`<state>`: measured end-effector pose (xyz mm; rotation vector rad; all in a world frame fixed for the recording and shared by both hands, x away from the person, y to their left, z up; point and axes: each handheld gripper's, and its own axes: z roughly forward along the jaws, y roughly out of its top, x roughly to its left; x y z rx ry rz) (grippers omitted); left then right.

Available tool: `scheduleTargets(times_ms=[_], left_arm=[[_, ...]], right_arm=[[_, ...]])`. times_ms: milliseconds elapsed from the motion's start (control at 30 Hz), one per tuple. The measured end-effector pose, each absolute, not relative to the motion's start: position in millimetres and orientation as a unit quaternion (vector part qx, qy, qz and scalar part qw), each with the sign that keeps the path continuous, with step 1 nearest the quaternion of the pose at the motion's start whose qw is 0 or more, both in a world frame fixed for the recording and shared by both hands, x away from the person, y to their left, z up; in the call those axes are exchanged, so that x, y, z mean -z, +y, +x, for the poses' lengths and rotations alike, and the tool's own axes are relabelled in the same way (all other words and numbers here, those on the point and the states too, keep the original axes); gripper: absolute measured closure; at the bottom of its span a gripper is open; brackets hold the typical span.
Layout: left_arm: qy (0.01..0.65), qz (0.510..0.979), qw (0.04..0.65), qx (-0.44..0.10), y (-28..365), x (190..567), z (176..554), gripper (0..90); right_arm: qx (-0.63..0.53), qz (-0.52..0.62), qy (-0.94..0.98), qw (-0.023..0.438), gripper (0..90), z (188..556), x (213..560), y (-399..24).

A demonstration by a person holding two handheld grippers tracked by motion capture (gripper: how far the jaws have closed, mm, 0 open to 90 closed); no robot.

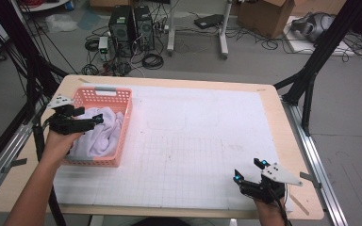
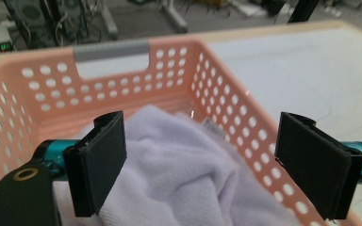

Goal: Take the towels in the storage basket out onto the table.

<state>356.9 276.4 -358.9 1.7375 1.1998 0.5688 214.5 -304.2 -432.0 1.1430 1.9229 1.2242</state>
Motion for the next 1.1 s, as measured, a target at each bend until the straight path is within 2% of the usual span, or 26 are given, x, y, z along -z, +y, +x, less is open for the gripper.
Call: scheduleTargets(times_ms=[100,133,167,300,500,567,667,1000,1100], left_arm=[[0.502,0.734,0.408,-0.207,273,374,371,17.5],[0.502,0.734,0.408,-0.207,273,374,371,17.6],[0.517,0.742,0.38,-0.194,274,381,377,17.8],[0.529,0.743,0.362,-0.189,274,386,382,19.1],[0.538,0.772,0.297,-0.16,268,394,392,17.0],[0.53,0.788,0.274,-0.153,262,398,394,14.1],[0.513,0.814,0.235,-0.142,253,412,398,3.5],[0.5,0.822,0.218,-0.164,247,421,396,1.8],[0.505,0.82,0.21,-0.169,247,420,396,6.2]], right_arm=[[-0.458,0.428,0.723,0.291,16.5,215,432,-304],[-0.457,0.428,0.724,0.29,16.5,215,432,-304],[-0.456,0.427,0.725,0.291,16.5,215,433,-304],[-0.452,0.426,0.728,0.29,16.5,215,433,-303],[-0.453,0.428,0.726,0.291,16.5,214,433,-304],[-0.453,0.428,0.726,0.291,16.5,214,433,-305],[-0.451,0.428,0.727,0.291,16.5,213,433,-305],[-0.445,0.433,0.728,0.289,16.8,212,435,-308],[-0.445,0.432,0.729,0.289,17.8,211,434,-308]])
